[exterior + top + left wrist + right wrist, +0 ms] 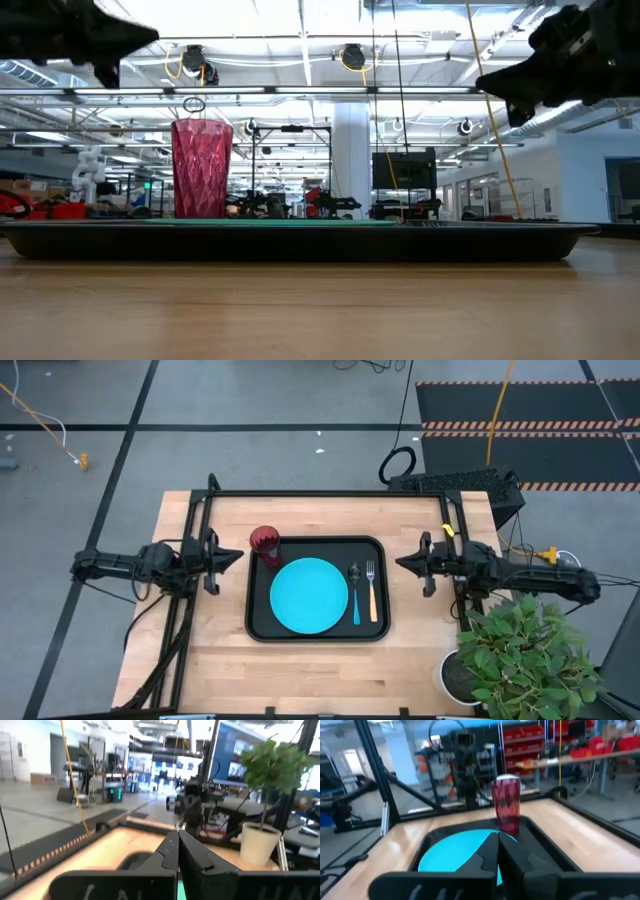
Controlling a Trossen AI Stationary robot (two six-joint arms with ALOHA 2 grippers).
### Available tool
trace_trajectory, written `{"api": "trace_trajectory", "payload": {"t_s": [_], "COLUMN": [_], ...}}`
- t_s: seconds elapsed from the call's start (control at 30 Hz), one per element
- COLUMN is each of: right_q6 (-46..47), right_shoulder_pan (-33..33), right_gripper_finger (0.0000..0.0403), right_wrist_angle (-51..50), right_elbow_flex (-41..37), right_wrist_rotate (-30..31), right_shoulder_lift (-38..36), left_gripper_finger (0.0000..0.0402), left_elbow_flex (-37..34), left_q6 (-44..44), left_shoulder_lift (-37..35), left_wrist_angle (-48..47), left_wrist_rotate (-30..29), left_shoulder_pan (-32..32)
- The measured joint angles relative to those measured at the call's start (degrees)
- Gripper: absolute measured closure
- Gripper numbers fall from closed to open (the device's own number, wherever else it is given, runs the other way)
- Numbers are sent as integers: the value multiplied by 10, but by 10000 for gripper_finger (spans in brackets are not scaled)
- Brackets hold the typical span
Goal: Pick and place plate/cup/fork/spoon on tray
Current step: Return to Home Position
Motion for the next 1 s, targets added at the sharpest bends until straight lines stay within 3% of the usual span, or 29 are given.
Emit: {"api": "trace_trajectory", "payload": {"t_s": [0.17, 0.23, 0.67, 0.77, 0.87, 1.0], "right_q6": [-14, -16, -13, -10, -10, -12], "right_shoulder_pan": [-6, -12, -18, -18, -18, -18], "right_gripper_finger": [403, 403, 403, 403, 403, 403], "right_wrist_angle": [71, 53, 9, -2, -7, -14], "right_elbow_flex": [-55, -57, -59, -59, -59, -60], "right_wrist_rotate": [1, 1, -29, -30, -35, -46], "right_shoulder_lift": [-34, -44, -71, -76, -79, -78], "left_gripper_finger": [399, 400, 400, 400, 400, 398], "left_elbow_flex": [-60, -75, -80, -80, -80, -80], "left_q6": [-13, -14, -33, -34, 5, 66], "left_shoulder_lift": [-30, -45, -74, -74, -74, -74], "left_wrist_angle": [54, 70, -10, -65, -62, -32], "left_wrist_rotate": [-41, -45, -56, -53, -21, 88], "left_shoulder_pan": [0, 0, 0, -4, -8, -7]}}
